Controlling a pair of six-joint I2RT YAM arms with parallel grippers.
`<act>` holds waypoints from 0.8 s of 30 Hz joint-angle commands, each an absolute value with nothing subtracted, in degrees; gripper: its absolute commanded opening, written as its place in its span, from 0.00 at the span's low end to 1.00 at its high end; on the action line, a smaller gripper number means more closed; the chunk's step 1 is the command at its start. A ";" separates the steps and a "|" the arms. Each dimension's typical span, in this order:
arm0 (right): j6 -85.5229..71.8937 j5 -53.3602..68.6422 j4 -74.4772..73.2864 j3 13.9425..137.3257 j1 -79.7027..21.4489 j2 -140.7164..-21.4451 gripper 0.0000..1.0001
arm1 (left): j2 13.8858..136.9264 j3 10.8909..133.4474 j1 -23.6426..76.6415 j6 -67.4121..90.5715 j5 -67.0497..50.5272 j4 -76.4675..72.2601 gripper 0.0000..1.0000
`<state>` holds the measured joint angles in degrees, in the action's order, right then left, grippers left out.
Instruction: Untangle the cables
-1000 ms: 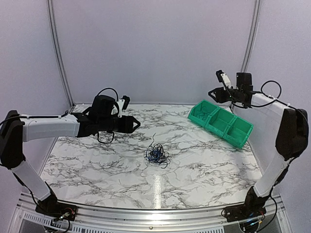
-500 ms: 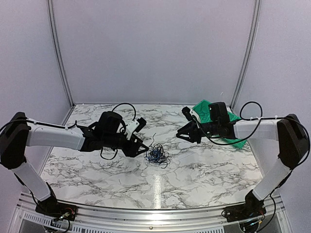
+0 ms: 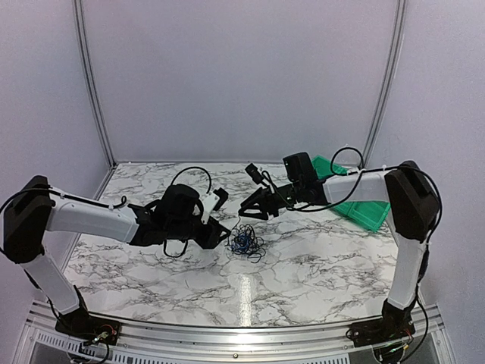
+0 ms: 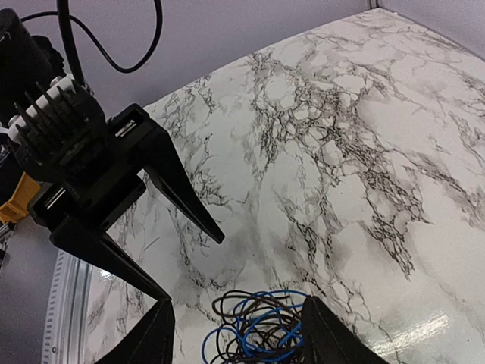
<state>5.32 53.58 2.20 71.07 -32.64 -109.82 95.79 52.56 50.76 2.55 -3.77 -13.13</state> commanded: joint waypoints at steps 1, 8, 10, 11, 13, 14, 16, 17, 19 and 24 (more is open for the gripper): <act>-0.76 56.60 -2.94 77.68 -34.45 -116.32 0.61 | 90.11 50.54 52.04 9.95 12.11 -16.52 0.56; -5.72 59.72 -2.57 83.52 -35.16 -121.61 0.45 | 85.07 49.64 52.65 10.31 21.00 -16.44 0.60; -6.18 60.72 -2.35 84.68 -35.20 -122.15 0.31 | 84.52 49.34 52.64 11.21 20.78 -16.52 0.61; -6.49 61.28 -1.68 84.65 -35.30 -121.98 0.24 | 84.61 49.21 52.66 11.66 20.45 -16.52 0.61; -4.76 61.31 -2.60 84.72 -35.92 -121.11 0.10 | 85.28 48.96 52.58 13.01 20.66 -16.95 0.61; -3.92 61.19 -3.16 84.68 -36.17 -120.50 0.04 | 85.92 48.96 52.60 13.75 20.76 -17.56 0.61; -2.57 60.74 -4.08 84.39 -36.77 -119.10 0.00 | 86.58 47.81 52.69 13.75 19.53 -20.57 0.60; -1.76 60.40 -4.97 84.56 -36.94 -118.42 0.00 | 86.55 46.86 52.65 13.72 18.91 -22.61 0.60; -0.36 59.09 -7.64 85.52 -37.16 -116.37 0.00 | 85.56 44.59 52.67 13.18 16.45 -26.58 0.59; 5.54 53.63 -10.63 82.07 -37.26 -108.62 0.00 | 84.85 37.65 52.74 11.69 10.79 -39.62 0.58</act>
